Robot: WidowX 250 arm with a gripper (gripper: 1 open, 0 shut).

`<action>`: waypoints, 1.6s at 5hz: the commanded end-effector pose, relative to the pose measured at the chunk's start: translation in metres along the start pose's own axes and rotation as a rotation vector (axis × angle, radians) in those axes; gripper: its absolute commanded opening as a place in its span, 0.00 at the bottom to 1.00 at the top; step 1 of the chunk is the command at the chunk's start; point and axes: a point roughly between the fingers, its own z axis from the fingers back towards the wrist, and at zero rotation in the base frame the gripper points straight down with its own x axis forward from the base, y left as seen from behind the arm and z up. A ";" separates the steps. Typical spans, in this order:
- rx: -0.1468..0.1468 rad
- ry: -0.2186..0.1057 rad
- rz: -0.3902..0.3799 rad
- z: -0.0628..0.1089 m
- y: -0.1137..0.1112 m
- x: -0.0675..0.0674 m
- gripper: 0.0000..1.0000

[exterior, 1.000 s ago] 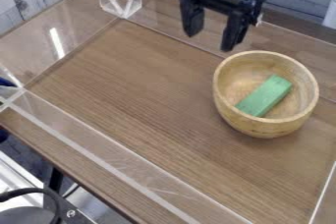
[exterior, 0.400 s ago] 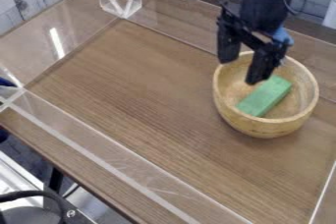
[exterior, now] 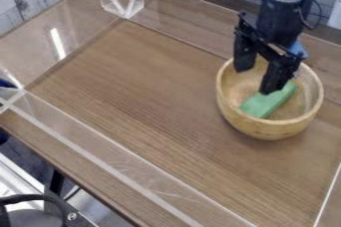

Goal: Remove the green block from inside the brown bowl and put it on the table

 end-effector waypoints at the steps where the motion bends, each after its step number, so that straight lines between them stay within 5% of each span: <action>1: 0.020 -0.063 -0.027 0.012 0.001 0.014 1.00; 2: 0.016 -0.065 -0.033 0.007 0.001 0.017 0.00; 3: 0.022 -0.088 -0.038 0.013 -0.001 0.015 1.00; 4: 0.028 -0.117 -0.040 0.022 -0.003 0.012 1.00; 8: 0.020 -0.138 -0.058 0.008 -0.004 0.016 1.00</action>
